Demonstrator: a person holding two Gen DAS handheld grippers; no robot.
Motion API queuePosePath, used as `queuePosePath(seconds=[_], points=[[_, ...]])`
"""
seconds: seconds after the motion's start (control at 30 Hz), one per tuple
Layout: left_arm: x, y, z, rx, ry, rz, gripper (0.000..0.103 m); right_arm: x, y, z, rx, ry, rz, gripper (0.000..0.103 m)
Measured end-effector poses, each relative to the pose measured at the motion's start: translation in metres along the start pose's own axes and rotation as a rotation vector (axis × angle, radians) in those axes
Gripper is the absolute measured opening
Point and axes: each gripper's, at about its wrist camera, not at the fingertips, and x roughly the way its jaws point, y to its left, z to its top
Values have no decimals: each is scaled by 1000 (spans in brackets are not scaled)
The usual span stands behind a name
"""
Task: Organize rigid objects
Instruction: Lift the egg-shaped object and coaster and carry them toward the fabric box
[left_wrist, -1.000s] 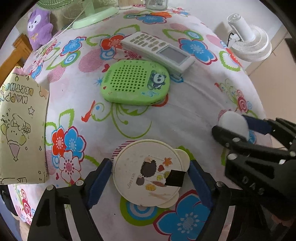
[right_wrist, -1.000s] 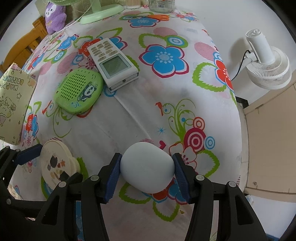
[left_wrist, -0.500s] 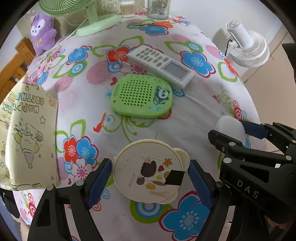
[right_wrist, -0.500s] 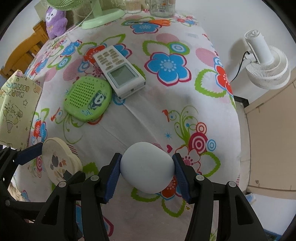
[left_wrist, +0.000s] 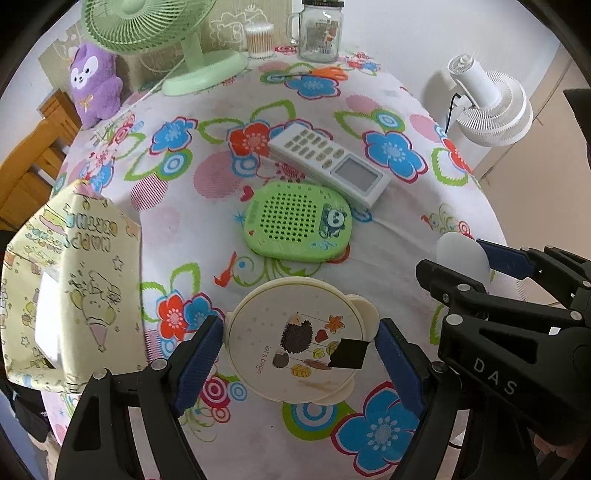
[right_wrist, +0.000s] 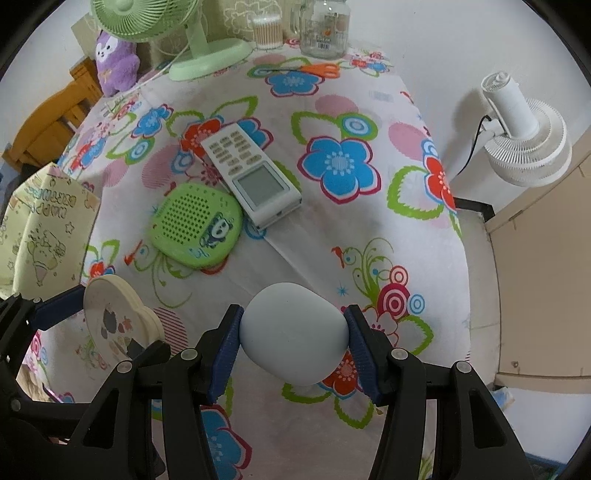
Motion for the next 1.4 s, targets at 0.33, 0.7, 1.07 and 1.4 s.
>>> queuePosePath(seconds=[0.33, 0.7, 1.07, 1.4], points=[[-21, 9, 4, -1, -32, -7, 85, -22, 9, 5, 9, -48, 1, 59], [-49, 21, 9, 7, -90, 2, 85, -53, 24, 13, 11, -114, -1, 59], [-74, 32, 10, 19, -115, -4, 85, -78, 38, 16, 29, -146, -4, 59], [-94, 44, 15, 30, -149, -15, 85, -99, 58, 25, 31, -182, 2, 59]])
